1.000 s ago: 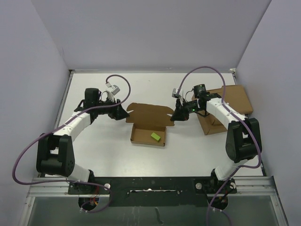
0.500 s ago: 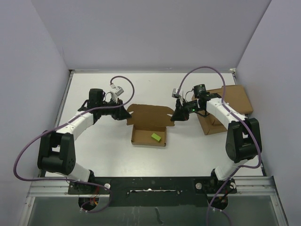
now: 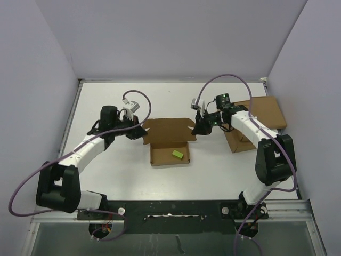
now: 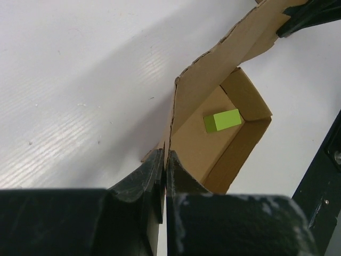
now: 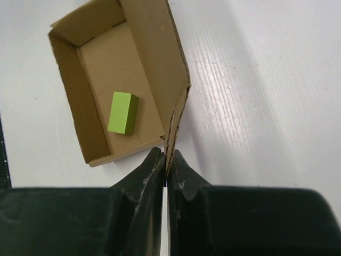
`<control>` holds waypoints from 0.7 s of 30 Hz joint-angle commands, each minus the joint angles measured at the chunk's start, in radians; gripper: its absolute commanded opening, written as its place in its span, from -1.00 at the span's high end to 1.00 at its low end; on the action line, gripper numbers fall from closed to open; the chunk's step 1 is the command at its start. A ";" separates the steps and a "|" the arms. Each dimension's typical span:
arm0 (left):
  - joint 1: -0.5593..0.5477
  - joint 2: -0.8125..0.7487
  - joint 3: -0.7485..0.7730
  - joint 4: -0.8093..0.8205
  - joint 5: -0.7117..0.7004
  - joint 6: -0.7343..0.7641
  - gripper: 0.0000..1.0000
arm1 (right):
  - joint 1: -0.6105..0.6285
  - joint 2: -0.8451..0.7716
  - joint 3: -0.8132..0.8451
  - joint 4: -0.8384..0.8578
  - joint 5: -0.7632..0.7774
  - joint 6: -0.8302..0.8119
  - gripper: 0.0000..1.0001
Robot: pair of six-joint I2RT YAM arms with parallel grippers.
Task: Fold the paper box
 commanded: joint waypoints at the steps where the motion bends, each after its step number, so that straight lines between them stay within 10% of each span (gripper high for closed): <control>1: -0.038 -0.172 -0.072 0.139 -0.191 -0.117 1.00 | 0.053 -0.062 0.050 0.108 0.130 0.089 1.00; 21: -0.300 -0.136 -0.088 0.268 -0.932 -0.281 1.00 | 0.212 -0.020 0.077 0.362 0.499 0.249 1.00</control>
